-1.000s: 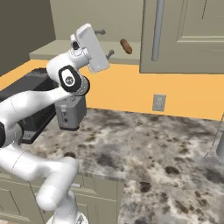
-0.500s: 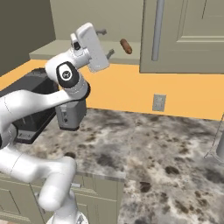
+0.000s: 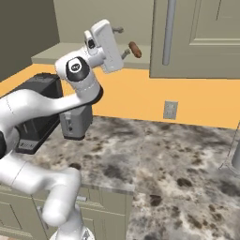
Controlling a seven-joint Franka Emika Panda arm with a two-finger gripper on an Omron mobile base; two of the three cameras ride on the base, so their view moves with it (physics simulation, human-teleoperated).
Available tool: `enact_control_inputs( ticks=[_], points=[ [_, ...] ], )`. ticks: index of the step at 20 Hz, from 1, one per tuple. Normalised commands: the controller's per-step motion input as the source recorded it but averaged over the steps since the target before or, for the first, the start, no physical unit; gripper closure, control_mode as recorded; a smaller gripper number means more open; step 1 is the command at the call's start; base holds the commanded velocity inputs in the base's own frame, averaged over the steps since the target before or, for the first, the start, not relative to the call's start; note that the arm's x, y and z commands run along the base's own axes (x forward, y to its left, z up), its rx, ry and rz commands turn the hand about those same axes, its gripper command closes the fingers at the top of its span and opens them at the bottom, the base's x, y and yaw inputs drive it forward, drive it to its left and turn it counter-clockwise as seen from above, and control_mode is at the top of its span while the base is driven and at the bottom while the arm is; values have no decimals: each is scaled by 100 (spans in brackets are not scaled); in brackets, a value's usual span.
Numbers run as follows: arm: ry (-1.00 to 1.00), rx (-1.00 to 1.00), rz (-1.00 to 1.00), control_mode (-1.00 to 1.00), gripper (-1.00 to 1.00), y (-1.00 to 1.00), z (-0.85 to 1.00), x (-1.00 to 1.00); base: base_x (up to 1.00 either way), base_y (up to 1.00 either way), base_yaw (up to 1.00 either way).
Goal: Open the cabinet, retrieve the rolling pin, and place it next to the meat on the cutting board to prepare for tenderizing.
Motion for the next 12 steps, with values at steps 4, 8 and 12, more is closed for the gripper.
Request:
enact_control_inputs(
  ticks=[4,8,12],
  points=[
    [6,5,0,-100,-100,-25,12,30,0,0,0],
    [7,4,0,-100,-100,-27,9,22,0,0,0],
    [6,5,0,-100,-100,-26,5,13,0,0,0]
  ],
)
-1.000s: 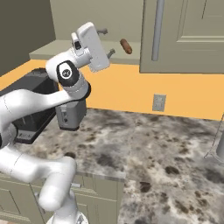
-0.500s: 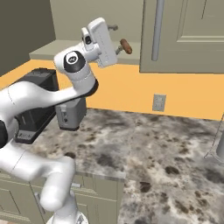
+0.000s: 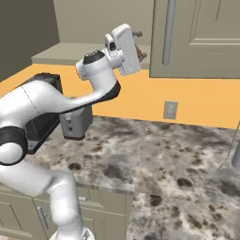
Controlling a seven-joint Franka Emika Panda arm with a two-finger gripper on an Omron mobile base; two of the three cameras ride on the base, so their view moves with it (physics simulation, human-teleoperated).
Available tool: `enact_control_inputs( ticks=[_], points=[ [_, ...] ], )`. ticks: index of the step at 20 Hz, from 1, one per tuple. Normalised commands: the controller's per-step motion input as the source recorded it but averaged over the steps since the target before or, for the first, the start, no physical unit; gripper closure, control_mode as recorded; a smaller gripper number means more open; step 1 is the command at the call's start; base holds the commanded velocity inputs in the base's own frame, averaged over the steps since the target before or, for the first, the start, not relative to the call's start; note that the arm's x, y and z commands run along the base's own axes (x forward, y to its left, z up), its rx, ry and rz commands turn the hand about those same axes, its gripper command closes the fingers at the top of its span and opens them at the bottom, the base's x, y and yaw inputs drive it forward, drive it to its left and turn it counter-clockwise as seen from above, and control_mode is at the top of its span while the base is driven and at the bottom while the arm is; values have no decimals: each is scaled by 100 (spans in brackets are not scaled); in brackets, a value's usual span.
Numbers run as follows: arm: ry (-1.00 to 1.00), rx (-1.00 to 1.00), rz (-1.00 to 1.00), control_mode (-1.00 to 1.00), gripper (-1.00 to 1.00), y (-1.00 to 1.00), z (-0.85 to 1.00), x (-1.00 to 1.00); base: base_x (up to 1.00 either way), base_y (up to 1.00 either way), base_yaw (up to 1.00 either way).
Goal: Open the cabinet, retrieve the rolling pin, and place it next to the meat on the cutting board to prepare for tenderizing.
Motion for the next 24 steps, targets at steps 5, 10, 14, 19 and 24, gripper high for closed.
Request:
enact_control_inputs(
  ticks=[5,10,14,19,24],
  points=[
    [5,3,0,-100,-100,-17,4,3,0,0,0],
    [2,2,-3,-100,-100,-7,9,-25,0,0,0],
    [0,2,-5,-100,-100,-5,13,-48,0,0,0],
    [2,4,-7,-100,-100,-9,19,-20,0,0,0],
    [4,6,-10,-100,-100,-23,22,-13,0,0,0]
  ],
)
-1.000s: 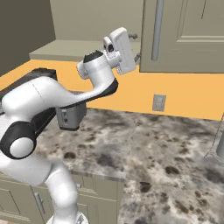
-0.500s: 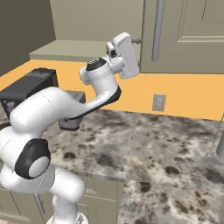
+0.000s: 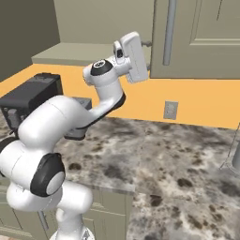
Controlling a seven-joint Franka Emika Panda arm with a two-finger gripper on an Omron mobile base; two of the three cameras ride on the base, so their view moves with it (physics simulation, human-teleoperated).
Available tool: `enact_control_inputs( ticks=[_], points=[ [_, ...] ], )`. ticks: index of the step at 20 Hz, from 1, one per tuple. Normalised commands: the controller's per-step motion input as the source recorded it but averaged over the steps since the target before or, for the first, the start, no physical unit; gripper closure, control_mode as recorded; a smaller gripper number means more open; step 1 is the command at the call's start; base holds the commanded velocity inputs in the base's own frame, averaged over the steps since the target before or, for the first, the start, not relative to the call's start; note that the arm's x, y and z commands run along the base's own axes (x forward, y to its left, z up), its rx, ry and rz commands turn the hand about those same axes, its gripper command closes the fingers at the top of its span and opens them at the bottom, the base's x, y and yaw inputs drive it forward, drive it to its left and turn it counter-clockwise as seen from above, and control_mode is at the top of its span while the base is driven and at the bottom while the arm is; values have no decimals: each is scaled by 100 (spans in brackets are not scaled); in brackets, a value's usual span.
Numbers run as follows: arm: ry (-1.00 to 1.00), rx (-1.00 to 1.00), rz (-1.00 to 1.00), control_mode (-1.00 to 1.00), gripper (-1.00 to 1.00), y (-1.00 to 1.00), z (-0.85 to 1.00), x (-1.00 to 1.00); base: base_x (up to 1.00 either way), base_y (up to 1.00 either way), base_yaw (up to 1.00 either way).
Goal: Open the cabinet, retrieve the rolling pin, and place it next to the meat on the cutting board to prepare for tenderizing.
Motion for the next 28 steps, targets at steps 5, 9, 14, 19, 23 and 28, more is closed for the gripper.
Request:
enact_control_inputs(
  ticks=[5,9,14,19,23,28],
  points=[
    [7,11,-12,-100,-100,-50,23,-14,0,0,0],
    [2,12,-8,-100,-100,-66,10,-34,0,0,0],
    [0,14,-3,-100,-100,-81,0,-60,0,0,0],
    [-2,15,-1,-100,-100,-91,0,-72,0,0,0],
    [-3,14,-1,-100,-100,-90,0,-64,0,0,0],
    [-2,13,-1,-100,-100,-87,0,-61,0,0,0]
  ],
)
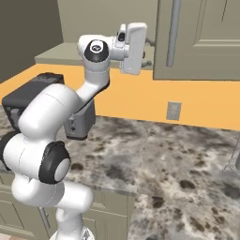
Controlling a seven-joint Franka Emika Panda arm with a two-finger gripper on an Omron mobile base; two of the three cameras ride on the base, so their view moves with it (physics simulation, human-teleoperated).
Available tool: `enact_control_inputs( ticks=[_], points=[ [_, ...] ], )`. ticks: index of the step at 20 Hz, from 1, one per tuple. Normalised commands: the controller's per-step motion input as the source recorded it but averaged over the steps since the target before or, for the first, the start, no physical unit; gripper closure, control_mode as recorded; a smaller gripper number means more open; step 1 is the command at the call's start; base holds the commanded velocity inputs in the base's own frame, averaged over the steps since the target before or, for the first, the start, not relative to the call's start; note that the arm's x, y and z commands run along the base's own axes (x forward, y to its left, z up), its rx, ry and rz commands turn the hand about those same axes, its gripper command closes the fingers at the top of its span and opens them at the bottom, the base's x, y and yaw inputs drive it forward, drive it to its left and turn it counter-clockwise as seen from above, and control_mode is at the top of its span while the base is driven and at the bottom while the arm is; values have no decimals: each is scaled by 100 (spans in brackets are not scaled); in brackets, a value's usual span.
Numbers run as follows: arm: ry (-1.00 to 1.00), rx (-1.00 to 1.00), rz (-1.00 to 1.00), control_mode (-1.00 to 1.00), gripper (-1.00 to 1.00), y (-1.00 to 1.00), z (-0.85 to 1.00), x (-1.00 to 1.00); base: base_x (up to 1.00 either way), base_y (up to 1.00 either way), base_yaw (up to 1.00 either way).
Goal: Open the cabinet, retrieve the rolling pin, and place it next to the meat on the cutting board to prepare for tenderizing.
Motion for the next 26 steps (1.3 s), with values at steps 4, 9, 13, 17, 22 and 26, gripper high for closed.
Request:
enact_control_inputs(
  ticks=[4,9,13,17,22,26],
  points=[
    [-5,1,-2,-100,-100,-51,-13,-35,0,0,0],
    [-4,-16,-3,-100,-100,-5,-18,-12,0,0,0],
    [-9,-6,-3,-100,-100,-52,-24,-13,0,0,0],
    [-10,-9,-5,-100,-100,-60,-7,-19,0,0,0],
    [-9,-14,0,-100,-100,-20,-1,-3,0,0,0],
    [-14,-15,0,-100,-100,-27,0,-28,0,0,0]
  ],
)
